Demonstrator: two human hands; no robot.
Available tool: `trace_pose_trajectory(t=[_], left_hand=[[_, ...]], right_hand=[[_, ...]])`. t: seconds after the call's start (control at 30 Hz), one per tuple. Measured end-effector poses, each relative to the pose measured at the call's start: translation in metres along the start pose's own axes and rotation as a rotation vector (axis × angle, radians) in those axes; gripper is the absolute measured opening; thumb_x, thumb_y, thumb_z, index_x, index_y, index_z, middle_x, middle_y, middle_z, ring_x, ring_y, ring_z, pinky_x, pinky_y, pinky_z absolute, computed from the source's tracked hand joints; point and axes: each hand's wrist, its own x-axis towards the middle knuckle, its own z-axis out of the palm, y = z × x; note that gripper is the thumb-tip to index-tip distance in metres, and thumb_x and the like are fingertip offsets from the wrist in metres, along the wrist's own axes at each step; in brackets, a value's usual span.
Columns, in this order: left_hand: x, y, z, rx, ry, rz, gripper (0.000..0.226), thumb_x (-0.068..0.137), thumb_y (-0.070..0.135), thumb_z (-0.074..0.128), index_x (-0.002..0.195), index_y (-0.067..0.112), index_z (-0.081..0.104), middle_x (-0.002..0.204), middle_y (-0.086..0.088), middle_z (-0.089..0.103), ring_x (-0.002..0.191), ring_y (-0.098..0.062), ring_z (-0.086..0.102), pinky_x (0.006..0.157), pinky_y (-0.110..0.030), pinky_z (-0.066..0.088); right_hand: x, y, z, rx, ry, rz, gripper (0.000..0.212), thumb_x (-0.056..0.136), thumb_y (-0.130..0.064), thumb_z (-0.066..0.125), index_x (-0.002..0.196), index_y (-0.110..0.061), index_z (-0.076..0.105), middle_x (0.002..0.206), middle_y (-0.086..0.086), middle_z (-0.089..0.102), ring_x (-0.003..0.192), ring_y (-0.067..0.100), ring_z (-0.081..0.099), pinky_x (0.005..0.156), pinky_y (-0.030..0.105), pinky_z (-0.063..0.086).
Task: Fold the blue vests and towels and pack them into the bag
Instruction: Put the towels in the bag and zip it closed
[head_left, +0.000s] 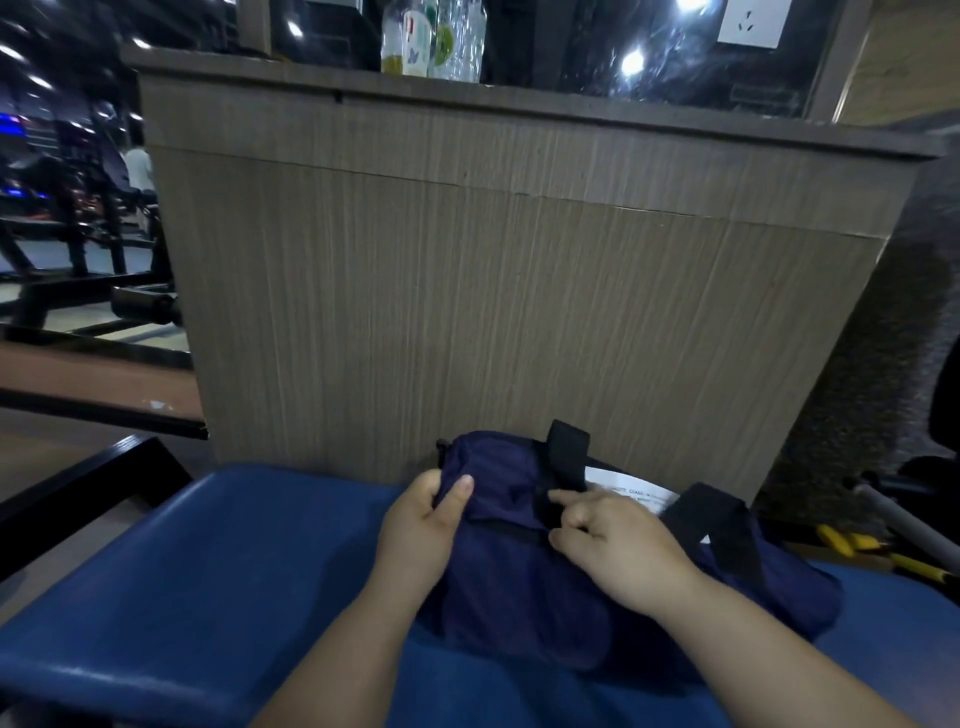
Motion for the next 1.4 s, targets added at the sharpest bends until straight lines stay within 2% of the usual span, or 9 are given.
trace_pose_trajectory(t=[0.23, 0.37, 0.53, 0.73, 0.9, 1.03, 1.17, 1.27, 1.4], left_hand=[[0.015, -0.008, -0.01, -0.073, 0.025, -0.077, 0.026, 0.095, 0.037, 0.058, 0.086, 0.015, 0.068, 0.086, -0.001, 0.071, 0.083, -0.016, 0.066, 0.068, -0.026, 0.048], [0.017, -0.009, -0.01, -0.079, 0.031, -0.087, 0.027, 0.095, 0.036, 0.057, 0.085, 0.014, 0.067, 0.084, -0.001, 0.07, 0.08, -0.014, 0.064, 0.065, -0.025, 0.045], [0.018, -0.009, -0.009, -0.076, 0.057, -0.07, 0.033, 0.095, 0.039, 0.057, 0.085, 0.009, 0.066, 0.087, -0.008, 0.07, 0.082, -0.02, 0.064, 0.073, -0.034, 0.048], [0.021, -0.013, -0.006, -0.114, 0.083, -0.096, 0.039, 0.094, 0.044, 0.058, 0.087, 0.006, 0.065, 0.092, -0.014, 0.07, 0.089, -0.031, 0.066, 0.08, -0.046, 0.051], [0.022, -0.023, -0.007, -0.095, 0.083, -0.173, 0.037, 0.091, 0.042, 0.063, 0.086, 0.005, 0.064, 0.091, -0.017, 0.069, 0.086, -0.031, 0.065, 0.071, -0.04, 0.049], [0.02, -0.027, -0.013, -0.024, 0.022, -0.197, 0.043, 0.087, 0.043, 0.068, 0.087, 0.001, 0.062, 0.091, -0.02, 0.068, 0.075, -0.024, 0.062, 0.067, -0.034, 0.045], [0.019, -0.028, -0.014, -0.029, -0.016, -0.203, 0.037, 0.083, 0.037, 0.074, 0.084, 0.004, 0.058, 0.089, -0.019, 0.066, 0.079, -0.025, 0.061, 0.071, -0.04, 0.048], [0.02, -0.024, -0.015, -0.039, -0.028, -0.219, 0.025, 0.081, 0.024, 0.076, 0.094, 0.014, 0.057, 0.098, -0.009, 0.064, 0.09, -0.025, 0.062, 0.077, -0.041, 0.05], [0.016, -0.013, -0.013, -0.139, -0.094, -0.249, 0.051, 0.071, 0.045, 0.082, 0.109, 0.025, 0.055, 0.112, 0.001, 0.061, 0.103, -0.018, 0.061, 0.087, -0.036, 0.05]], right_hand=[[-0.012, 0.032, -0.021, -0.136, -0.035, 0.049, 0.04, 0.093, -0.035, 0.057, 0.054, -0.032, 0.051, 0.137, -0.036, 0.033, 0.131, -0.01, 0.011, 0.108, 0.03, 0.008], [-0.017, 0.046, -0.023, -0.116, -0.009, 0.063, 0.043, 0.092, -0.038, 0.058, 0.05, -0.035, 0.056, 0.137, -0.036, 0.036, 0.139, -0.004, 0.01, 0.115, 0.034, -0.003], [-0.024, 0.053, -0.027, -0.147, 0.008, 0.061, 0.044, 0.093, -0.042, 0.058, 0.051, -0.031, 0.053, 0.13, -0.043, 0.03, 0.126, -0.014, 0.001, 0.117, 0.039, -0.012], [-0.028, 0.062, -0.029, -0.112, 0.004, 0.026, 0.038, 0.092, -0.047, 0.058, 0.053, -0.045, 0.058, 0.131, -0.042, 0.032, 0.128, -0.014, 0.0, 0.115, 0.044, -0.016], [-0.026, 0.083, -0.031, -0.098, 0.041, 0.027, 0.038, 0.07, -0.078, 0.044, 0.062, -0.045, 0.059, 0.12, -0.044, 0.041, 0.132, -0.008, 0.021, 0.114, 0.033, -0.002], [-0.022, 0.097, -0.051, -0.125, 0.174, 0.04, 0.034, 0.069, -0.077, 0.054, 0.084, -0.046, 0.057, 0.107, -0.034, 0.051, 0.117, -0.006, 0.041, 0.095, 0.029, 0.014], [-0.008, 0.102, -0.067, -0.29, 0.172, 0.12, 0.049, 0.079, -0.062, 0.065, 0.122, -0.046, 0.047, 0.128, -0.026, 0.04, 0.124, 0.005, 0.04, 0.1, 0.038, 0.021], [0.002, 0.11, -0.071, -0.044, 0.215, 0.266, 0.06, 0.074, -0.058, 0.073, 0.127, -0.048, 0.047, 0.14, -0.02, 0.032, 0.131, 0.01, 0.039, 0.108, 0.047, 0.028], [0.001, 0.136, -0.054, -0.131, 0.122, 0.612, 0.08, 0.07, -0.082, 0.056, 0.139, -0.044, 0.039, 0.151, -0.006, 0.028, 0.136, 0.026, 0.038, 0.107, 0.05, 0.03]])
